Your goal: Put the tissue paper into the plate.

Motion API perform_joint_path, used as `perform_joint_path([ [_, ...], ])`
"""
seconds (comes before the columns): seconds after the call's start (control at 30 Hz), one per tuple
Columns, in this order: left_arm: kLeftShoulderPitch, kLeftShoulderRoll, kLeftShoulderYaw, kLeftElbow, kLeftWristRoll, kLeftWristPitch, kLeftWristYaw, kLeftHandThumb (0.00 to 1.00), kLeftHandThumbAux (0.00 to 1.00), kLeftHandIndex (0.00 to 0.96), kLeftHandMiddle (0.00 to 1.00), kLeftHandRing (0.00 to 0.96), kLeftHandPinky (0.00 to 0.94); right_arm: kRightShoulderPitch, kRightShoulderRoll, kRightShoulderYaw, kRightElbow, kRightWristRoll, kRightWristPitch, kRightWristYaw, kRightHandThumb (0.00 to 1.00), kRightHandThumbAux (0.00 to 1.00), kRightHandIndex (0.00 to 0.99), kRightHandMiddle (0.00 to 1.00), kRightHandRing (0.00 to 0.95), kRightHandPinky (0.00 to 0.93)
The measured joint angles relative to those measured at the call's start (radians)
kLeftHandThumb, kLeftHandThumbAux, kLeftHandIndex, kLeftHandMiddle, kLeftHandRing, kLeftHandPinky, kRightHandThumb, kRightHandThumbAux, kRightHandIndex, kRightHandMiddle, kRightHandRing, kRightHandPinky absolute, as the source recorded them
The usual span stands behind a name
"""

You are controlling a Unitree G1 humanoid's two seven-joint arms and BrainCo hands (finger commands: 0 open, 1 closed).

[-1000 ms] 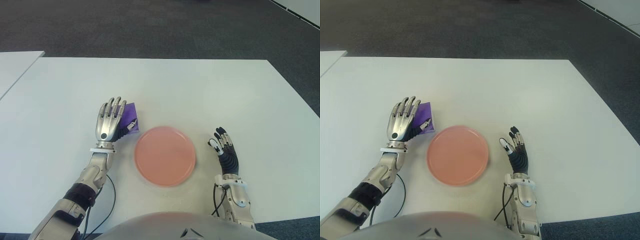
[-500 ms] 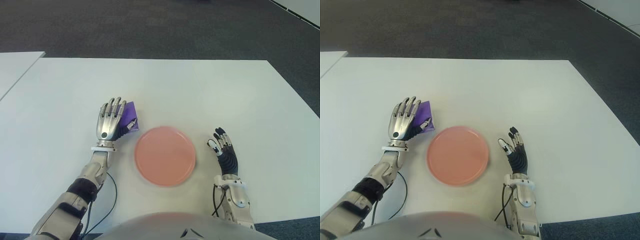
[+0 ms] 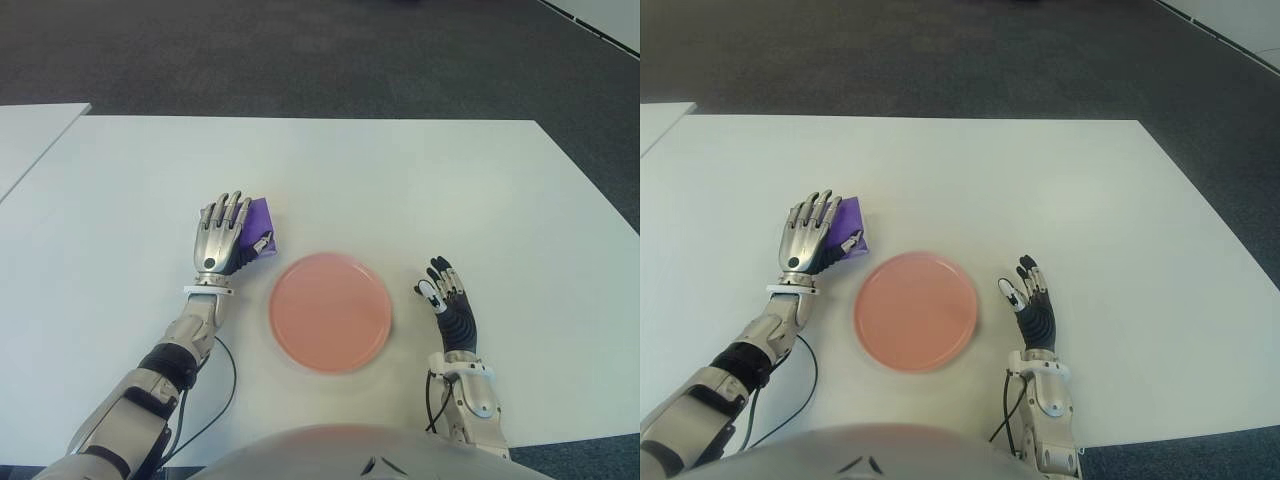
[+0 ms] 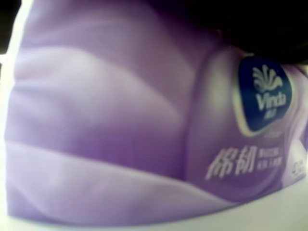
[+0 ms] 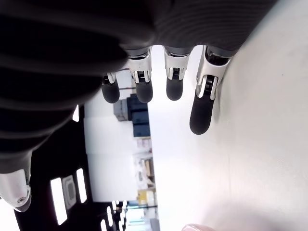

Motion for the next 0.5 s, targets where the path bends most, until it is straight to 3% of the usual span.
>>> perform_joint_path([
  [0.33,-0.032,0.0,-0.004,0.056,-0.057,-0.036,-0.033,0.249,0.14,0.0,0.0,0.0,0.0,-0.001,-0.001,-0.006,0.003,0.023,0.002,0.012,0.359,0.498,0.0,0.018,0.0,0.0],
  [0.5,-0.074,-0.004,-0.003,0.109,-0.107,-0.053,-0.1,0.256,0.164,0.0,0.0,0.0,0.0,-0.006,-0.006,-0.019,0.007,0.034,0.002,0.021,0.381,0.487,0.0,0.025,0.0,0.0],
])
